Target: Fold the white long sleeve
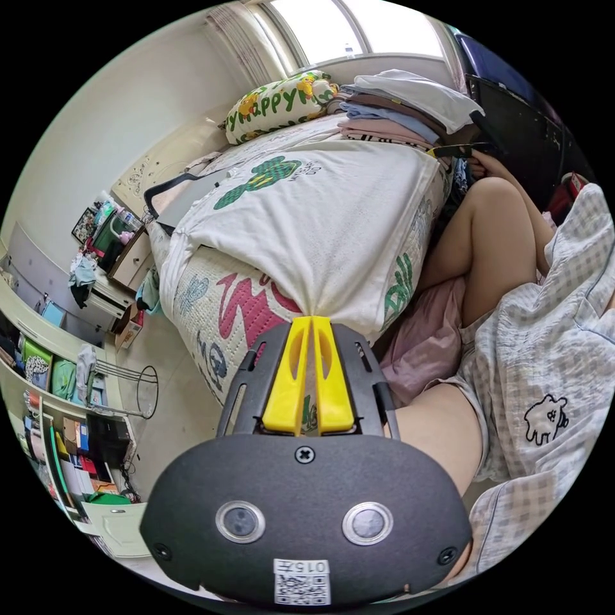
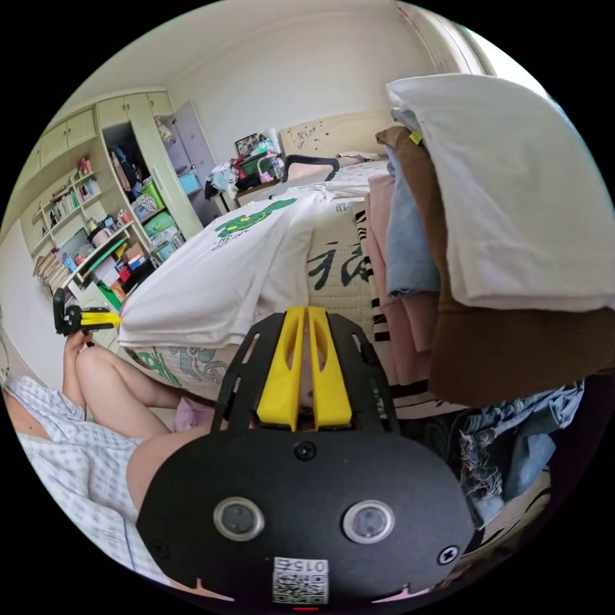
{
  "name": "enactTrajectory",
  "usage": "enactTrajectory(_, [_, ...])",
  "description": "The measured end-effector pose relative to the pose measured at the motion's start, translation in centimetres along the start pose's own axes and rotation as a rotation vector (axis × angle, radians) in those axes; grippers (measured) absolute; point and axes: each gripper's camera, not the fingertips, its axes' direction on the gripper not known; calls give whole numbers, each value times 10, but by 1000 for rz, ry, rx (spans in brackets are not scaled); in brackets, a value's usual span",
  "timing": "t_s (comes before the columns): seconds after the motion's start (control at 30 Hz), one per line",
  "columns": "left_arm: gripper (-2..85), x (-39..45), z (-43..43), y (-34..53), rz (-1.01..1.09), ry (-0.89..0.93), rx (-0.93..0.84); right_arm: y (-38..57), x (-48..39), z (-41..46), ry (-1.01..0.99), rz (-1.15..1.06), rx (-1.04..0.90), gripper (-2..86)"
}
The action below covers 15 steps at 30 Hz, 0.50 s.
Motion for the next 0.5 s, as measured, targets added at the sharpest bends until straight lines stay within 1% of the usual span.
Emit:
enactTrajectory(0.1, [-1, 0, 1, 3, -10, -5, 8, 6, 9, -16, 37, 52, 90, 0])
enactTrajectory(0.17, [-1, 1, 2, 4, -9, -8, 8, 8, 6, -20, -22, 8, 133, 9])
enactTrajectory(0.23, [-1, 1, 5, 6, -7, -9, 8, 4, 0, -11, -82, -34, 91, 41])
enactTrajectory(0.33, [-1, 2, 8, 7, -8, -10, 10, -3, -8, 14, -23, -74, -12, 74])
enactTrajectory(0.4, [-1, 3, 10, 9, -9, -11, 12, -5, -10, 27, 12, -87, -54, 56])
enactTrajectory(0.43, [-1, 3, 11, 10, -9, -13, 12, -4, -10, 29, 49, -91, -42, 24])
enactTrajectory(0.5, [-1, 3, 13, 13, -14, -17, 14, -2, -1, 22, 109, -25, 1, 9])
